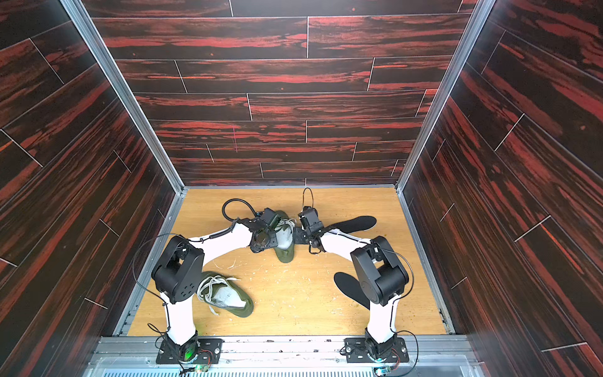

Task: Insert the insole into the shoe
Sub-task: Adjust the shoe at the center of the board.

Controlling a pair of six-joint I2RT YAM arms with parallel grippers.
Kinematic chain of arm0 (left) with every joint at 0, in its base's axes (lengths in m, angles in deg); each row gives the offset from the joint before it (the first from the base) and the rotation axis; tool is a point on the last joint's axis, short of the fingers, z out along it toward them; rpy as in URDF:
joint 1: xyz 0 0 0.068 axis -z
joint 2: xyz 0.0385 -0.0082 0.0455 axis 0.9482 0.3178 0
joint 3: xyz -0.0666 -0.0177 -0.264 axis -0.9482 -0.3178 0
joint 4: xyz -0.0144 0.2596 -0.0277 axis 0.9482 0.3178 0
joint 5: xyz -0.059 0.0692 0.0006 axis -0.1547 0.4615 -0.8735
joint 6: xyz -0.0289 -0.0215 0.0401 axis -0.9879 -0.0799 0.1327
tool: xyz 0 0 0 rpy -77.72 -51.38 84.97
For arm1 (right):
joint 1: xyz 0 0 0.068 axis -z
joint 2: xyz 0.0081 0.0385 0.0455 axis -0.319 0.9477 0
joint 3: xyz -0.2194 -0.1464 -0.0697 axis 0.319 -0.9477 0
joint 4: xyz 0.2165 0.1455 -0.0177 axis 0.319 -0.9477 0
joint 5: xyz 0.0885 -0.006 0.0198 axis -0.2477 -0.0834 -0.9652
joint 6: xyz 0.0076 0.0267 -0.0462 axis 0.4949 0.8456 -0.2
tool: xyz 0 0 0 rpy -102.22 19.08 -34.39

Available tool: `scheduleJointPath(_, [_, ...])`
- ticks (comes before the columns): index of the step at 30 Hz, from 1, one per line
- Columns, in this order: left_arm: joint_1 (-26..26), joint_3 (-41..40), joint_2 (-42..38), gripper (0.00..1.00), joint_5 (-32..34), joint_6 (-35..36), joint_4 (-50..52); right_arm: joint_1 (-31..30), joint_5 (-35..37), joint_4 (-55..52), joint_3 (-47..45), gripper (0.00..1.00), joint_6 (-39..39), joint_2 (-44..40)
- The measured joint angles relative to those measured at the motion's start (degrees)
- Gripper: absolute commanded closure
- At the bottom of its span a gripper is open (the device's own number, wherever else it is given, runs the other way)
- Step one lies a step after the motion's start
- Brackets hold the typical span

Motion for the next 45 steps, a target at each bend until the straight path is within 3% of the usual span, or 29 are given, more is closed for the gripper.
scheduleJointPath(5, [0.68, 4.31, 0.00, 0.23, 1.62, 8.74, 4.85, 0.35, -3.17, 0.39, 0.00, 0.28, 0.11, -0.15])
scheduleJointPath(9, [1.27, 6.43, -1.42, 0.00, 3.63, 19.80, 8.87, 0.76, -6.16, -0.24, 0.02, 0.23, 0.07, -0.74])
scheduleJointPath(16, [1.60, 6.99, -4.79, 0.00, 5.07, 39.56, 12.72, 1.22, -9.94, -2.49, -0.15, 0.21, 0.55, -7.43])
scheduleJointPath(22, [1.60, 11.47, -2.32, 0.01, 6.82, 50.27, 13.22, 1.42, -10.19, -2.86, -1.86, 0.21, 0.85, -11.89])
scheduleJointPath(30, [1.60, 18.84, 5.51, 0.02, 7.21, 56.76, 12.92, 2.16, -9.86, -4.61, -3.87, 0.21, 1.11, -11.98])
scheduleJointPath(45, [1.64, 22.45, 14.21, 0.05, 12.72, 67.45, 4.55, 3.13, -10.40, -6.60, -4.02, 0.21, 1.05, -12.79])
